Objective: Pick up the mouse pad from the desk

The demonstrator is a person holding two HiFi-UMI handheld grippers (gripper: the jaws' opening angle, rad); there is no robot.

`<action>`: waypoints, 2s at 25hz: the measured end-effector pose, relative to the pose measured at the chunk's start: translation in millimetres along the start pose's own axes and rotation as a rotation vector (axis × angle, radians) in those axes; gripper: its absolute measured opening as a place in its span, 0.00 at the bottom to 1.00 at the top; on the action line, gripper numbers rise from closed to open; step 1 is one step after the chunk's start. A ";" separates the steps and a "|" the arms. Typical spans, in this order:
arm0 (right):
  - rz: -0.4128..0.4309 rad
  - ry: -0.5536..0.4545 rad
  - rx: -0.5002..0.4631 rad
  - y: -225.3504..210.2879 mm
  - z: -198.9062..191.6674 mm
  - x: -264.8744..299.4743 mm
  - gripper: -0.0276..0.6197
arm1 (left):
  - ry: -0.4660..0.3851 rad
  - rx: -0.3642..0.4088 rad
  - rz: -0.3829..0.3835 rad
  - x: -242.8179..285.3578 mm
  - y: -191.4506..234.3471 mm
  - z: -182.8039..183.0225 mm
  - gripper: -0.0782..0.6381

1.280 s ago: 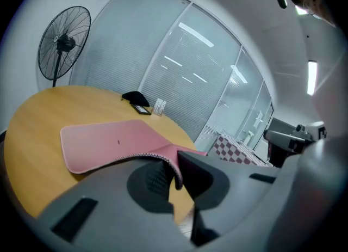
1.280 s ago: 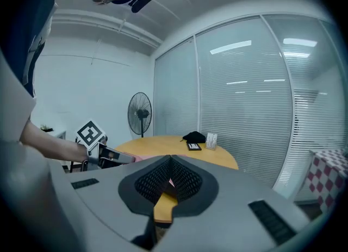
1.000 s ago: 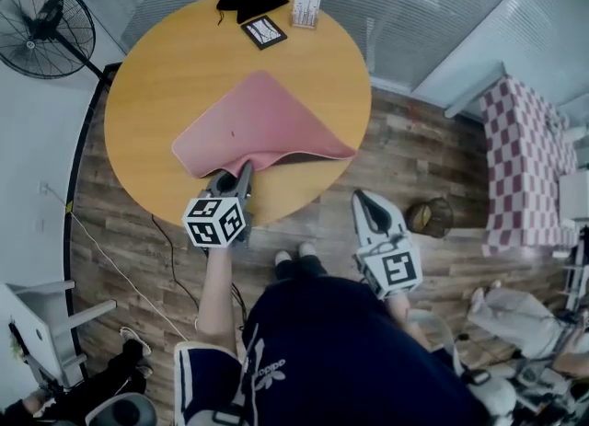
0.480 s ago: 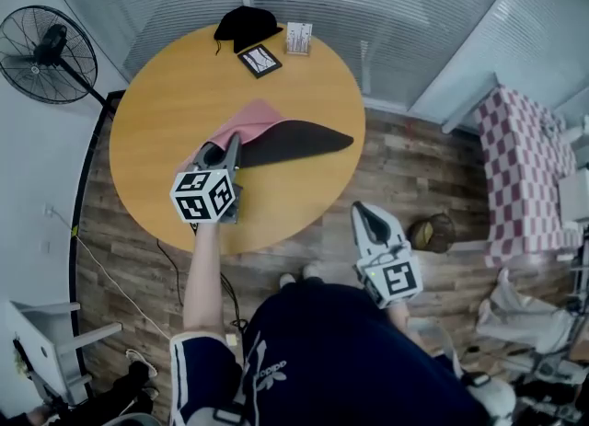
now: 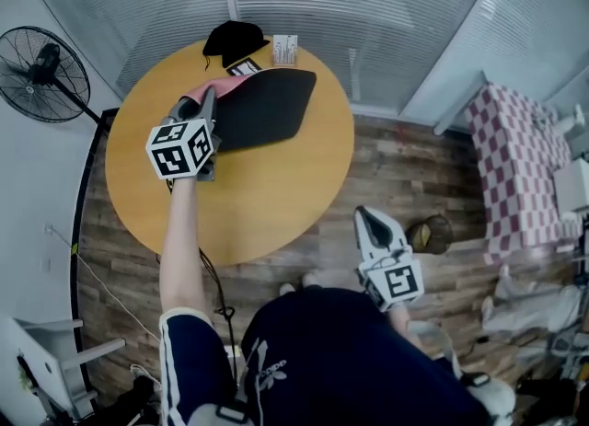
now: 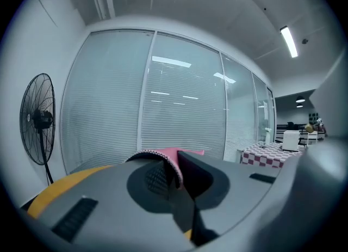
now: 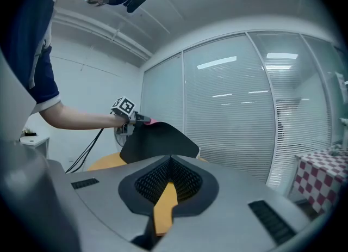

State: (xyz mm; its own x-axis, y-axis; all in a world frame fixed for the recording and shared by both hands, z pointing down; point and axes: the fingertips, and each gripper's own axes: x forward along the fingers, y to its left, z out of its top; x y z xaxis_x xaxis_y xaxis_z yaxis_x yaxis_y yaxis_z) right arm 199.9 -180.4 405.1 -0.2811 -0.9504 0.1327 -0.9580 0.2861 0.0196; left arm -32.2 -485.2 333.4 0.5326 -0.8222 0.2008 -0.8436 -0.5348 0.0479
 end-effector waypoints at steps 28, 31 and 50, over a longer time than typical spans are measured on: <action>0.137 -0.074 -0.029 31.4 22.2 -8.4 0.05 | -0.305 0.150 0.172 -180.9 23.1 150.6 0.14; 0.184 -0.095 -0.047 48.9 31.7 -3.2 0.05 | -0.322 0.152 0.201 -222.4 18.9 140.6 0.14; 0.346 -0.174 -0.098 132.0 68.4 -1.4 0.05 | -0.303 0.232 0.442 -400.6 -49.9 54.7 0.14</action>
State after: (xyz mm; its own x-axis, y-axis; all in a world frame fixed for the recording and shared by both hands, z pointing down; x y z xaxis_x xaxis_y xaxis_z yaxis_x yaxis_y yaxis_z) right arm 70.0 -149.6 339.7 -0.5999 -0.7998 -0.0217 -0.7973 0.5954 0.0987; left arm -199.7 -139.8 197.0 0.1576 -0.9779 -0.1374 -0.9714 -0.1285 -0.1995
